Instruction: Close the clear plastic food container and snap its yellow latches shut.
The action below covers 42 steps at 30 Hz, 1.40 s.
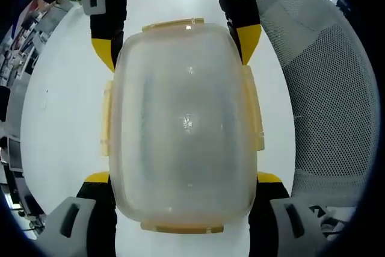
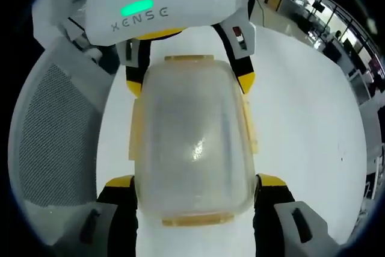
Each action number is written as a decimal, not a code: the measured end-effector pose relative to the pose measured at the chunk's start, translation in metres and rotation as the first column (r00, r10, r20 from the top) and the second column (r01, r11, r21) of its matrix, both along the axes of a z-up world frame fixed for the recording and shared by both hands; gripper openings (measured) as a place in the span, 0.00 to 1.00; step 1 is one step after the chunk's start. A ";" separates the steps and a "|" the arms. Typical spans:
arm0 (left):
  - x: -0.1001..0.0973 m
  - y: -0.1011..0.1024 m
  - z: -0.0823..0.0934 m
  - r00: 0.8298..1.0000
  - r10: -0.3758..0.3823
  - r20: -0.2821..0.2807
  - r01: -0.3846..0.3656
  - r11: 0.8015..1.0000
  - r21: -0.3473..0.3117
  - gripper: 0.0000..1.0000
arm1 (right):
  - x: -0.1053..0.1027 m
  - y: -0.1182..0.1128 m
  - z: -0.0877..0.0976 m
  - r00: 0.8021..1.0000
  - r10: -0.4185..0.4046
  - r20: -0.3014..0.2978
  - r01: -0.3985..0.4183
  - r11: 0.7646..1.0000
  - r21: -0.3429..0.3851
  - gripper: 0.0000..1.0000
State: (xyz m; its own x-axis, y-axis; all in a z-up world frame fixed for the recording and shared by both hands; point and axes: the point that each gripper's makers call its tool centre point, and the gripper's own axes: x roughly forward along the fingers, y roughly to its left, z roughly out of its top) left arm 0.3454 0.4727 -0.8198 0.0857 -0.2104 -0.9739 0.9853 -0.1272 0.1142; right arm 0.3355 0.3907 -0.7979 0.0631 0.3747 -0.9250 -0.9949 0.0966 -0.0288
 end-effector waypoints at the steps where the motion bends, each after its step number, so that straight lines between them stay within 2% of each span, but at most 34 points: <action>1: 0.000 0.000 0.000 1.000 0.002 -0.001 -0.002 1.000 -0.001 0.93 | 0.001 0.000 0.000 1.000 0.002 0.000 -0.002 1.000 -0.007 0.79; 25: 0.023 0.002 0.001 1.000 0.000 0.000 0.000 1.000 -0.011 0.93 | 0.023 0.003 0.000 1.000 -0.008 0.004 0.008 1.000 -0.008 0.79; 42: 0.053 0.002 0.001 1.000 0.001 0.000 -0.001 1.000 -0.016 0.93 | 0.052 0.003 0.001 1.000 -0.009 0.002 0.009 1.000 -0.011 0.79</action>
State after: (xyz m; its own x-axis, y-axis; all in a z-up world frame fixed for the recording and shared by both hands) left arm 0.3980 0.4749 -0.8184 0.0857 -0.2263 -0.9703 0.9854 -0.1248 0.1161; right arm 0.3879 0.3932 -0.7971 0.0683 0.3635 -0.9291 -0.9940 0.1049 -0.0320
